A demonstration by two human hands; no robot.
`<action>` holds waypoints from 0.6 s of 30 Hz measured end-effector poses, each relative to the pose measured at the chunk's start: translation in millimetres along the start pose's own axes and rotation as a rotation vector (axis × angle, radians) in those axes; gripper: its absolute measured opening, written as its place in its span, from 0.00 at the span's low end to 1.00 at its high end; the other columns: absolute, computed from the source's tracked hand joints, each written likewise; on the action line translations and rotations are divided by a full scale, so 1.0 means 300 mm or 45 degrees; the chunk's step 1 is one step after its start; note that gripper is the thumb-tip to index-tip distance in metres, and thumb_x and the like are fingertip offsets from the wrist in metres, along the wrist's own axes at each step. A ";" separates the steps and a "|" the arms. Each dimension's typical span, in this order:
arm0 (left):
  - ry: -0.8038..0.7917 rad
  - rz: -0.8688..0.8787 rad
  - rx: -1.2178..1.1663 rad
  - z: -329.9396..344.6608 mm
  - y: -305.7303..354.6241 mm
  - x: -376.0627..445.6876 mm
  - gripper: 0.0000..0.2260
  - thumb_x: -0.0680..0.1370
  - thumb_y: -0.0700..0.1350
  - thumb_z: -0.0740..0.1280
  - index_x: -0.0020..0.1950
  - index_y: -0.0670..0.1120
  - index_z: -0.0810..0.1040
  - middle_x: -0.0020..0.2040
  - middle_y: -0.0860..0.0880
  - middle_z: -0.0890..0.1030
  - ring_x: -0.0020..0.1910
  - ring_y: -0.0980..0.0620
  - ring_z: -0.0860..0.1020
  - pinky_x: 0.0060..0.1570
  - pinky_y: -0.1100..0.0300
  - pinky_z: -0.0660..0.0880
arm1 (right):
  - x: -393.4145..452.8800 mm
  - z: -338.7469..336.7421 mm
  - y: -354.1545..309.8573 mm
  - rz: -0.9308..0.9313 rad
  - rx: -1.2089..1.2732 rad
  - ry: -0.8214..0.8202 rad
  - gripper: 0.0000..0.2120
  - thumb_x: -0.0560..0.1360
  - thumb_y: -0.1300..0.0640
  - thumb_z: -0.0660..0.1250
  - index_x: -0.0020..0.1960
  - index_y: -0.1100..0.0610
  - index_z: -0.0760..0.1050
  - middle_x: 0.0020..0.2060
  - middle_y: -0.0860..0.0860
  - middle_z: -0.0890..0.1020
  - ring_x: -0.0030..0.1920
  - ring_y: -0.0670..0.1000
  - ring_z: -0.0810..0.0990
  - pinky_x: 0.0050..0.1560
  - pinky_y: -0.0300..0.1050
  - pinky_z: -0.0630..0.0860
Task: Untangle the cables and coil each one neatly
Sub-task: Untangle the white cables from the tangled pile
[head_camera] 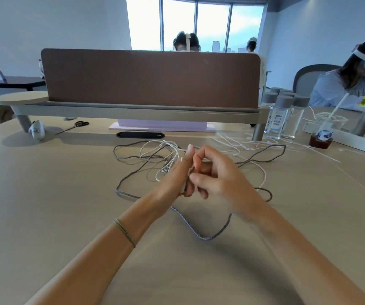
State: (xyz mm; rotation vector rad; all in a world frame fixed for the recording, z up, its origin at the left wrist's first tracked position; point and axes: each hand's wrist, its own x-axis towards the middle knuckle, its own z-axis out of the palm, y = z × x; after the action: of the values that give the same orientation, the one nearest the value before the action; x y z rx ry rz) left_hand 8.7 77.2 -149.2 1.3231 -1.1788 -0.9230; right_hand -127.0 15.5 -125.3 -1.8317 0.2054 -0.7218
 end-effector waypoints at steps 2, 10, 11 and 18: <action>0.117 0.081 -0.174 -0.001 0.006 -0.008 0.25 0.83 0.59 0.59 0.38 0.40 0.72 0.29 0.35 0.71 0.24 0.42 0.74 0.26 0.56 0.70 | -0.001 0.036 0.030 -0.006 -0.070 0.017 0.13 0.76 0.69 0.65 0.43 0.56 0.63 0.31 0.59 0.79 0.32 0.69 0.76 0.31 0.54 0.72; 0.343 0.037 -0.948 -0.022 -0.006 0.018 0.11 0.75 0.31 0.57 0.42 0.48 0.68 0.35 0.49 0.67 0.29 0.51 0.65 0.33 0.57 0.62 | -0.009 0.044 0.057 0.199 -0.362 -0.043 0.12 0.78 0.60 0.70 0.44 0.61 0.68 0.29 0.57 0.84 0.28 0.57 0.81 0.39 0.49 0.80; 0.330 0.045 -0.992 -0.028 -0.004 0.019 0.09 0.76 0.33 0.57 0.43 0.47 0.68 0.35 0.49 0.66 0.30 0.52 0.64 0.34 0.58 0.61 | -0.007 0.031 0.061 0.223 -0.366 -0.061 0.11 0.79 0.60 0.70 0.45 0.60 0.68 0.30 0.57 0.84 0.29 0.56 0.81 0.41 0.48 0.79; 0.234 0.049 -0.924 -0.050 -0.002 0.015 0.11 0.85 0.44 0.54 0.51 0.42 0.74 0.33 0.48 0.65 0.29 0.54 0.60 0.29 0.62 0.58 | 0.018 -0.080 0.079 0.409 -0.523 -0.032 0.10 0.74 0.54 0.77 0.42 0.58 0.78 0.29 0.52 0.83 0.29 0.49 0.78 0.35 0.47 0.76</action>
State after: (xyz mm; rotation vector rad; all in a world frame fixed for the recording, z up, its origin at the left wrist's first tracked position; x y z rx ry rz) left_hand 24.2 76.0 -147.6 0.7686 -0.6245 -1.0417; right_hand -131.5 -15.0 -139.6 -2.1250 0.6553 -0.4504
